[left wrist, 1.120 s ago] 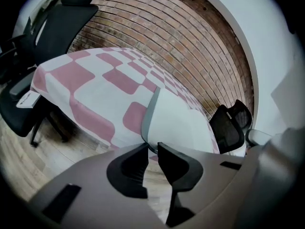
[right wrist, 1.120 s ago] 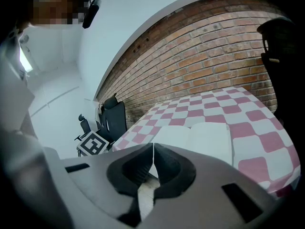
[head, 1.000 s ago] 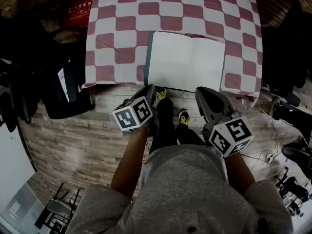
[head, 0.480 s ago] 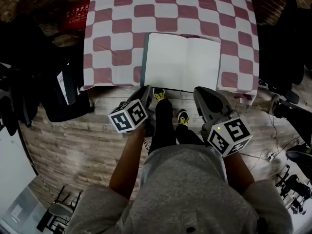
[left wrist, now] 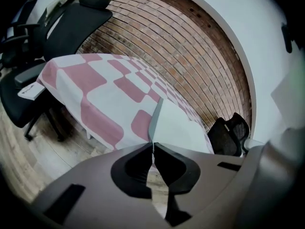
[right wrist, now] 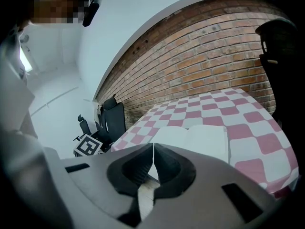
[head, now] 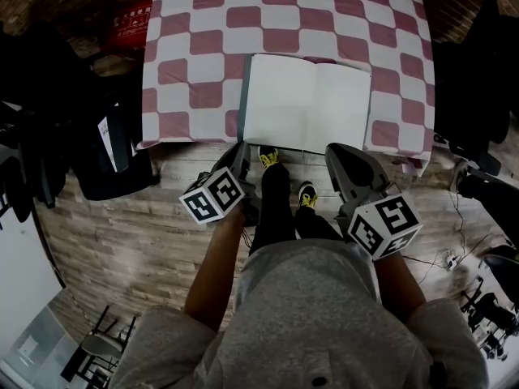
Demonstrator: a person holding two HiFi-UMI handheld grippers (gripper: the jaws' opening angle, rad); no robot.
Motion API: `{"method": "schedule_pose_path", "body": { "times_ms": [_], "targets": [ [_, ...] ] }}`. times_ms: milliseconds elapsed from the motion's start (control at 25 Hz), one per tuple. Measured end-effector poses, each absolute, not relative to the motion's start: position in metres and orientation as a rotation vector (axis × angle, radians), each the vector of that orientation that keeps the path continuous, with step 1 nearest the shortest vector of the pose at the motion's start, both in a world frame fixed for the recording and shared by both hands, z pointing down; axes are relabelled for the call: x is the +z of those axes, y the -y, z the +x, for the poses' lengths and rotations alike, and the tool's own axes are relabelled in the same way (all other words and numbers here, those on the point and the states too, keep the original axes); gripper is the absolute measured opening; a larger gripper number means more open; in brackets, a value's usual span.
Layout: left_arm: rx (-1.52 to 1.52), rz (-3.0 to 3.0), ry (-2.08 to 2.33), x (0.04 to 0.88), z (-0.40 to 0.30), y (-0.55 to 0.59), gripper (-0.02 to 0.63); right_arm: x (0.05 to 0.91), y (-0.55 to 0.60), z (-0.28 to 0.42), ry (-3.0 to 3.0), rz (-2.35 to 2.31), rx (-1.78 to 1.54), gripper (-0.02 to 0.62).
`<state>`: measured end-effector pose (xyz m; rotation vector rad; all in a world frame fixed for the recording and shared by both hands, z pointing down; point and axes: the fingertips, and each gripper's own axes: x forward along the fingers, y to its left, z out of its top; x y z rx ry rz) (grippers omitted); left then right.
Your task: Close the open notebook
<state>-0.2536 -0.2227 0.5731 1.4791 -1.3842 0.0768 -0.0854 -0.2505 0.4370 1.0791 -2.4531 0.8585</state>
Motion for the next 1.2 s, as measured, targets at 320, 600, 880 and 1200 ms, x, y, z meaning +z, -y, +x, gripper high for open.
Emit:
{"method": "schedule_pose_path", "body": {
  "times_ms": [320, 600, 880, 1200],
  "targets": [
    [0.173, 1.581, 1.440, 0.557, -0.250, 0.219, 0.011, 0.425, 0.250, -0.079, 2.480, 1.094, 0.838, 0.026],
    [0.191, 1.689, 1.479, 0.523, -0.238, 0.222, 0.011, 0.406, 0.246, -0.062, 2.528, 1.140, 0.807, 0.026],
    [0.208, 1.784, 1.489, 0.492, -0.219, 0.223, 0.011, 0.383, 0.242, -0.036, 2.567, 1.208, 0.767, 0.026],
    [0.231, 1.868, 1.472, 0.471, -0.186, 0.219, 0.011, 0.363, 0.235, 0.016, 2.587, 1.322, 0.720, 0.026]
  ]
}}
